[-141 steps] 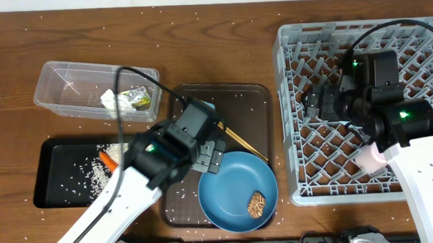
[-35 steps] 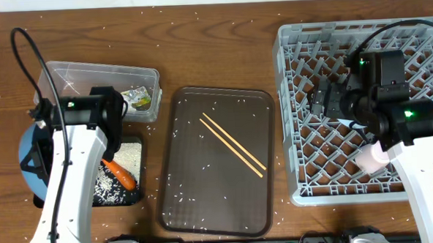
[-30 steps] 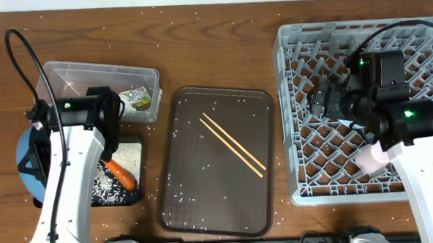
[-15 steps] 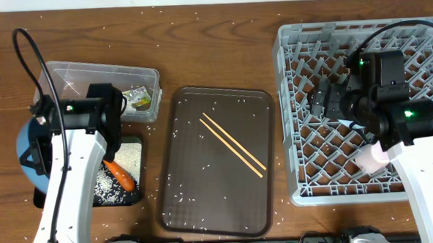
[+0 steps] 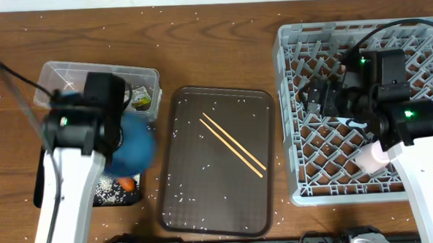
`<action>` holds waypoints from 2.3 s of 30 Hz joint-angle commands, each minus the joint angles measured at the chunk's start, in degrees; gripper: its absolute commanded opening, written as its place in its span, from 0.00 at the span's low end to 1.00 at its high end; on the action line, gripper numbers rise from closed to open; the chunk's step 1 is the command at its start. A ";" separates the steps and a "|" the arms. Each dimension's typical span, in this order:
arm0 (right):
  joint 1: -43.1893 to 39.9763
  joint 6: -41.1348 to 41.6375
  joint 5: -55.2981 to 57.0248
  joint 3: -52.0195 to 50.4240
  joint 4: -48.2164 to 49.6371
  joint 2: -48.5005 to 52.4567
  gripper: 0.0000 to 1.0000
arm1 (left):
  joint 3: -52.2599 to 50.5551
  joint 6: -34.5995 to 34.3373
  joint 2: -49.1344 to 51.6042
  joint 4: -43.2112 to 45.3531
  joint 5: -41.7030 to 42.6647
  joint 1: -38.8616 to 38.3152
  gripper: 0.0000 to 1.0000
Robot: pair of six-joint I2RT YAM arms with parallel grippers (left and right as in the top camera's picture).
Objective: Sort waste into correct bins and load items into the dishwasher rack
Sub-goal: 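Hand the blue plate from the left gripper to the right gripper, then carry the blue plate into the dish rack with the right gripper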
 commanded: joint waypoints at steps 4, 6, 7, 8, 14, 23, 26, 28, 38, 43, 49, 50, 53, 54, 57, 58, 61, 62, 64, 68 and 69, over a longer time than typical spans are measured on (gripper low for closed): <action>0.76 -5.99 -27.93 0.46 4.94 -0.28 0.86 | 3.15 10.27 -5.77 14.97 36.24 -7.93 0.06; 2.43 -6.43 -30.01 0.46 5.68 -0.28 0.86 | 3.15 10.38 -5.77 17.99 36.37 -10.21 0.06; 3.41 -6.45 -30.01 0.46 5.70 -0.28 0.86 | 3.15 10.40 -5.62 18.78 36.39 -11.06 0.06; 4.31 -6.45 -30.01 0.46 5.77 -0.28 0.86 | 3.15 10.43 -5.40 19.37 36.37 -11.91 0.06; 11.17 -8.96 -28.57 0.46 8.92 -0.26 0.82 | 3.15 10.43 -3.76 22.69 36.35 -15.65 0.06; 15.78 -7.26 -18.27 0.42 9.35 0.28 0.48 | 3.17 10.40 -5.33 27.89 38.62 -16.59 0.06; 16.20 -7.26 -16.65 0.42 10.40 0.28 0.38 | 3.17 10.38 -5.55 29.14 41.31 -16.65 0.06; 16.24 -7.23 -15.50 0.42 11.08 0.28 0.30 | 3.17 10.38 -5.55 29.64 42.99 -16.65 0.06; 16.24 -5.09 -10.54 0.42 13.00 0.28 0.09 | 3.17 10.38 -5.70 31.04 49.99 -17.68 0.06; 16.24 -5.09 -7.50 0.42 12.87 0.13 0.01 | 3.17 10.40 -5.70 31.12 49.79 -18.43 0.08; 16.11 -4.00 6.27 0.44 10.54 -2.40 0.01 | 3.17 10.40 -5.70 31.58 49.81 -18.43 0.74; 15.98 -2.56 10.38 0.44 9.79 -3.17 0.01 | 3.17 10.40 -5.70 31.80 49.81 -18.40 0.82; 14.45 0.20 23.34 0.44 7.82 -5.84 0.01 | 3.17 10.40 -5.70 32.41 49.81 -18.40 0.90; 13.55 0.52 28.39 0.44 7.28 -6.71 0.01 | 3.17 10.40 -5.70 32.57 49.81 -18.43 0.92; 9.84 2.86 41.70 0.44 6.21 -8.59 0.01 | 3.17 10.40 -5.70 32.70 49.79 -18.40 0.94; 8.22 2.86 46.42 0.44 6.29 -8.92 0.01 | 3.17 10.40 -5.70 32.74 49.79 -18.40 0.95; 4.02 2.89 61.55 0.42 7.80 -8.76 0.01 | 3.17 10.40 -5.70 32.83 49.81 -18.40 0.95; 2.89 2.84 66.38 0.42 8.85 -8.39 0.01 | 3.17 10.40 -5.70 32.81 49.81 -18.40 0.95; 1.16 2.51 75.25 0.42 11.23 -7.52 0.01 | 3.17 10.40 -5.66 32.81 49.81 -18.40 0.96; -1.38 -4.09 88.46 0.42 19.78 -3.89 0.01 | 3.17 10.40 -5.66 32.81 49.79 -18.40 0.96; -2.01 -7.32 89.61 0.42 22.71 -2.51 0.01 | 3.17 10.40 -5.66 32.81 49.81 -18.40 0.96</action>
